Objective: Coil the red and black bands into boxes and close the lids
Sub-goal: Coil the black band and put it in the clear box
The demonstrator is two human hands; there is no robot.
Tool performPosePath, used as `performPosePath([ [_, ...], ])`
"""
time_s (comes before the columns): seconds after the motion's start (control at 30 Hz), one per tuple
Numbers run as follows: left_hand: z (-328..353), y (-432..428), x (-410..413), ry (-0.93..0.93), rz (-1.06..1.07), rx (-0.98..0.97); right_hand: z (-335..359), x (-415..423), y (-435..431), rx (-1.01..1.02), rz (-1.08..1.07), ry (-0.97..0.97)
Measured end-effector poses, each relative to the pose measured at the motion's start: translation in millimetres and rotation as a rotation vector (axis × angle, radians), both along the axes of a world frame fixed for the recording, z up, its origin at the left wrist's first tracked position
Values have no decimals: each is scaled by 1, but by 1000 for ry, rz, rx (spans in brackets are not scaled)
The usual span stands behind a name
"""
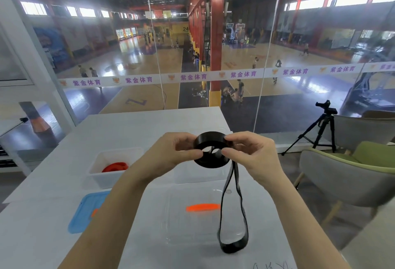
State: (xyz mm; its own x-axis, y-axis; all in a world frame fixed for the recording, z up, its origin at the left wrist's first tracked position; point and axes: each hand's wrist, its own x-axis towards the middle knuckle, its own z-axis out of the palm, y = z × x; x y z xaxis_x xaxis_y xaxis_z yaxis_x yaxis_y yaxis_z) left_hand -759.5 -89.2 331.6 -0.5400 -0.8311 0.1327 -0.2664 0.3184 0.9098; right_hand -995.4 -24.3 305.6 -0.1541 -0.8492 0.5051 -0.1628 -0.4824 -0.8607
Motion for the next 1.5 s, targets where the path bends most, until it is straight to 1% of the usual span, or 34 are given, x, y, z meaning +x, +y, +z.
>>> performPosePath([
  [0.07, 5, -2, 1, -35, -7, 3, 3, -2, -2, 4, 4, 115],
  [0.13, 10, -2, -2, -100, -11, -36, 3, -2, -3, 26, 25, 207],
  [0.23, 10, 0, -12, -190, -5, -155, 3, 1, -4, 36, 32, 251],
  [0.3, 9, 2, -14, -156, 31, -164, 1, 3, -4, 31, 27, 195],
  [0.47, 1, 6, -14, 53, 66, -43, -14, 3, -1, 79, 75, -25],
  [0.53, -1, 9, -14, 148, 92, 7, -20, 6, 1, 71, 41, -80],
  [0.6, -6, 10, -15, 197, 94, 73, -23, 7, 1, 47, -14, -131],
  [0.67, -9, 10, -15, 184, 76, 125, -23, 7, 0, 42, -44, -131],
  [0.77, -7, 4, -13, 81, 49, 79, -21, 3, -2, 87, -42, -82],
  [0.87, -2, -1, -10, -52, 16, 47, -18, 2, -2, 94, -22, 58],
  [0.93, 0, -1, -13, -127, 1, 10, -16, 4, -2, 95, -14, 113],
  [1.13, -5, 2, -17, 35, 57, 47, -25, 4, -3, 80, -12, 12],
  [1.23, -9, 4, -17, 126, 87, 109, -29, 2, 0, 86, -46, -69],
  [1.33, -10, 3, -14, 88, 39, 143, -27, -1, 2, 98, -71, -45],
  [1.4, -11, 2, -10, 69, 5, 158, -25, -2, 2, 110, -49, -27],
  [1.5, -13, 2, -9, 86, 4, 186, -24, -4, 1, 128, -14, -64],
])
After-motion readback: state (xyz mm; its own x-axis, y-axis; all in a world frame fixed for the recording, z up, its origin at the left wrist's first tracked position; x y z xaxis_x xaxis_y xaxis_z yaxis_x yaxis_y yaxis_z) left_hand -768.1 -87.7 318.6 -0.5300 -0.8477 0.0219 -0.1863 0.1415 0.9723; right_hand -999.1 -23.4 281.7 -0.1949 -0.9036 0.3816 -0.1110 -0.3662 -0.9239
